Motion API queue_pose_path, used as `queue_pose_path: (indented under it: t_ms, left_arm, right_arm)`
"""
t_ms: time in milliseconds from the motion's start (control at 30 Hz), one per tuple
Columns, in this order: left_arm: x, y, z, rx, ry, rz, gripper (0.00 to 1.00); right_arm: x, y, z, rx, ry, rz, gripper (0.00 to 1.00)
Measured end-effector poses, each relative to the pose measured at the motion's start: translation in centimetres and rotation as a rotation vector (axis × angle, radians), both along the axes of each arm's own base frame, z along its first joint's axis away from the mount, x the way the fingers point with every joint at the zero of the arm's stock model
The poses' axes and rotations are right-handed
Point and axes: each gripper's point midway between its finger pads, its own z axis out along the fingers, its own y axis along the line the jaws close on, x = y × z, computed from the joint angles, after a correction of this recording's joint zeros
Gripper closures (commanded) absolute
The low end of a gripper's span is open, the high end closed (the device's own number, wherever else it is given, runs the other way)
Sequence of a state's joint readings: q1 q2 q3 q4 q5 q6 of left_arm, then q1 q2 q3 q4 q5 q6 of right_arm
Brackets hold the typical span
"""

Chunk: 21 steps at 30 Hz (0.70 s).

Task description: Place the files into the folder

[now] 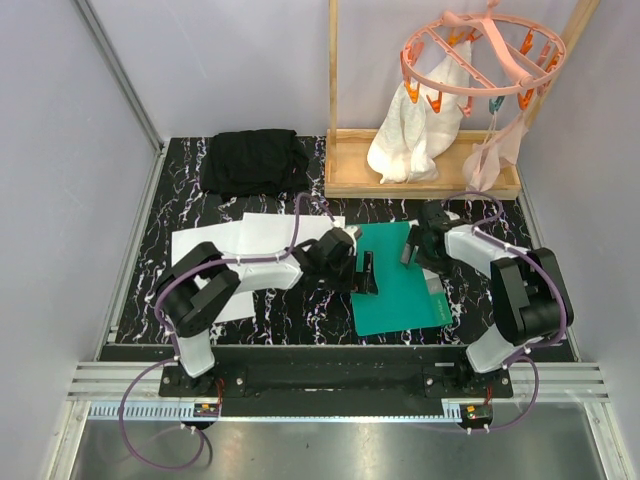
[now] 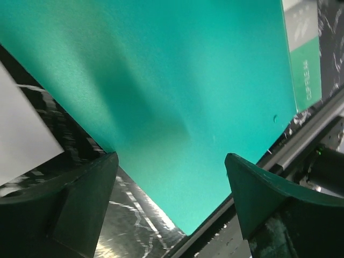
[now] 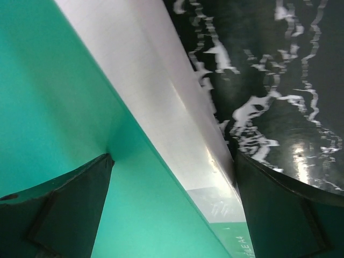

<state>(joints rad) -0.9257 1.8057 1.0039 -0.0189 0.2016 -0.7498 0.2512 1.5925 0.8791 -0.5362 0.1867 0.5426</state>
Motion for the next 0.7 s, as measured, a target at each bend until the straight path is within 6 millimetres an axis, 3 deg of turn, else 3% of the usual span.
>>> queue_pose_path:
  t_ms: [267,433,567,700]
  left_arm:
    - [5.1,3.4,0.0,0.047,-0.045,0.095,0.09]
    - [5.5,4.8,0.5,0.062,-0.06,0.094,0.06]
    - [3.7,5.8,3.3,0.019,-0.081,0.071,0.03]
    - [2.5,7.6,9.2,-0.077,-0.176,0.081,0.03]
  right_arm:
    - [-0.2,3.3,0.3,0.047,0.002,0.048,0.0]
    - [-1.9,5.4,1.8,0.028,0.0,0.146,0.0]
    - [-4.1,9.3,5.4,-0.024,-0.07,0.324,0.0]
    - [-8.3,13.6,7.4,-0.077,-0.11,0.546,0.0]
